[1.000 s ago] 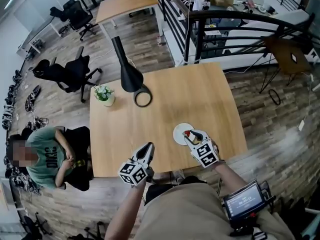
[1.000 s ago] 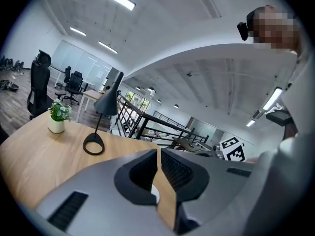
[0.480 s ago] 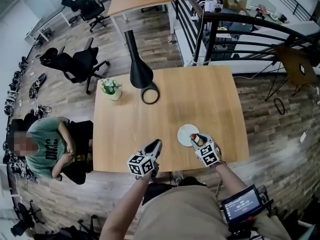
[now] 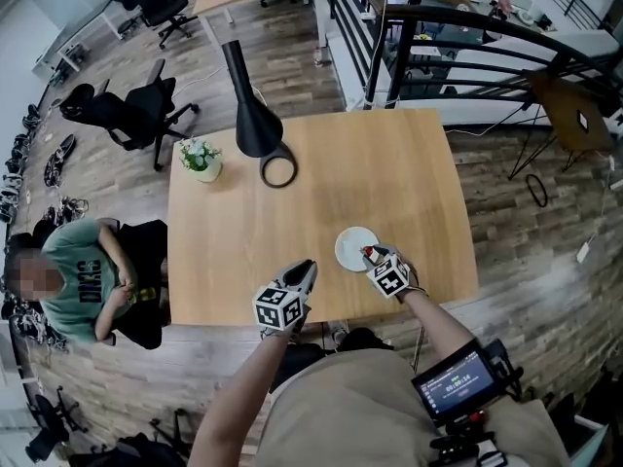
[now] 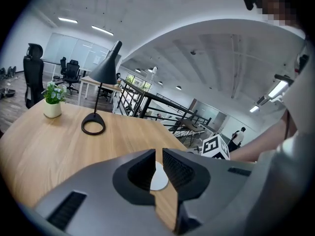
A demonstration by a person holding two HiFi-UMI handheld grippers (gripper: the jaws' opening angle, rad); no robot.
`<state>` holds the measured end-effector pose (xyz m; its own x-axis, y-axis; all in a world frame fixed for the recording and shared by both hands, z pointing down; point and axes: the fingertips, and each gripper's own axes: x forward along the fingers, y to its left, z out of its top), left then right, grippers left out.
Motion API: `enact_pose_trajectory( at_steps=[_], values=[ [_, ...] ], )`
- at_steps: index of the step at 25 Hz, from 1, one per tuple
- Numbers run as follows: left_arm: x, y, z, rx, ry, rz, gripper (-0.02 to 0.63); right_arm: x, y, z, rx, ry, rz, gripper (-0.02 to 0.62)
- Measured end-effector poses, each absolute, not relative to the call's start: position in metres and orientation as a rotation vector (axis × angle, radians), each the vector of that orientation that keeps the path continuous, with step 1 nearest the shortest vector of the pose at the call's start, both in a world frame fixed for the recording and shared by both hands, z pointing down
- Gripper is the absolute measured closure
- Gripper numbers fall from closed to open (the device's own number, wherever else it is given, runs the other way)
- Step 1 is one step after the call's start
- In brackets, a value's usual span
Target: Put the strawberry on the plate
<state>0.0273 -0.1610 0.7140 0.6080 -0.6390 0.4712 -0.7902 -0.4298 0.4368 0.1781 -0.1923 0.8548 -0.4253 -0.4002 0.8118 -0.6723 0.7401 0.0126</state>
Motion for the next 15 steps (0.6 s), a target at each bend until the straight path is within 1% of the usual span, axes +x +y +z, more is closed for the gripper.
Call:
enact_pose_trajectory(
  at_steps=[7, 15],
  values=[
    [0.031, -0.151, 0.717, 2.204, -1.089, 0.396, 0.578, 0.188, -0.186, 0.885, 0.767, -1.998, 0.435, 0.446],
    [0.019, -0.156, 0.728, 2.192, -1.078, 0.425, 0.578, 0.174, -0.196, 0.929, 0.71, -1.937, 0.432, 0.446]
  ],
)
